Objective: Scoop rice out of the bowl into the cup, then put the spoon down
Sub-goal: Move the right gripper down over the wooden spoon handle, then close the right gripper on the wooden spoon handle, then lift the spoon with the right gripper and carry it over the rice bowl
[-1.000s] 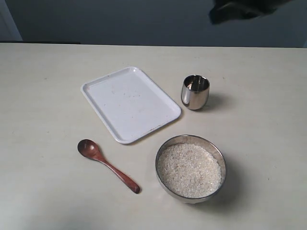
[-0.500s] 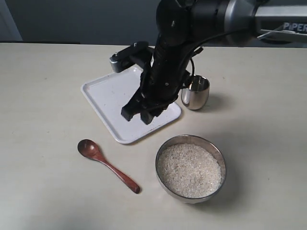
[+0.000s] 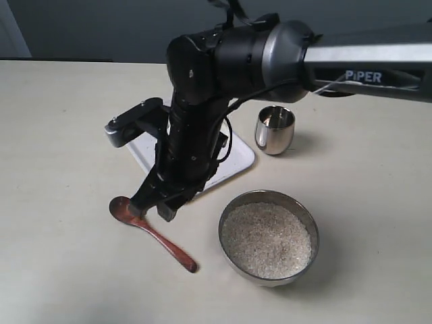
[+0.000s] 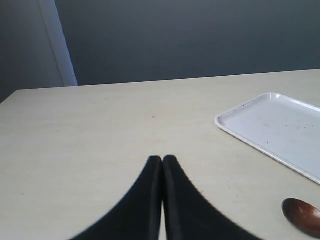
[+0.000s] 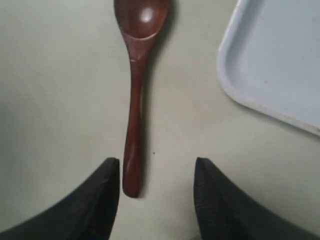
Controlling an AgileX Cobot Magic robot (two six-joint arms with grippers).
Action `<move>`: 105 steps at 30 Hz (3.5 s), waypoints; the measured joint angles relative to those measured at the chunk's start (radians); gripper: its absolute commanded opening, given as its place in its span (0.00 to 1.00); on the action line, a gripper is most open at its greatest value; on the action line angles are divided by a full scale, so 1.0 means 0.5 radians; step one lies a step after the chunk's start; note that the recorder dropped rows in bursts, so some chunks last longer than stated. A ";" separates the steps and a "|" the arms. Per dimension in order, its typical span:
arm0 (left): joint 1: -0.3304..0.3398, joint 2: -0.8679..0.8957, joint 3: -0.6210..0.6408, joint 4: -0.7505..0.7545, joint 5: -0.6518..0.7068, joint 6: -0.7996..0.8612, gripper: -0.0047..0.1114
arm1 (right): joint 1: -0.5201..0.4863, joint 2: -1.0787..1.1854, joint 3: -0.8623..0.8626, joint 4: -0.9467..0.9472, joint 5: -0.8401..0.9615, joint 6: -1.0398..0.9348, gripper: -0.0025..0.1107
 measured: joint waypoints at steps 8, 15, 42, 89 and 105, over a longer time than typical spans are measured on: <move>0.000 0.000 0.000 0.000 0.000 0.000 0.04 | 0.106 0.151 0.000 0.005 0.018 0.000 0.43; 0.000 -0.003 0.000 0.000 0.000 0.000 0.04 | 0.116 0.212 0.000 0.010 0.032 0.000 0.43; 0.000 -0.003 0.000 0.000 0.000 0.000 0.04 | 0.116 0.320 0.000 0.039 0.047 0.012 0.43; 0.004 -0.003 0.000 0.000 0.000 0.000 0.04 | 0.116 -0.867 0.115 -1.480 0.425 0.558 0.02; 0.004 -0.003 0.000 0.000 0.000 0.000 0.04 | -0.040 -1.559 1.162 -1.222 0.449 0.521 0.02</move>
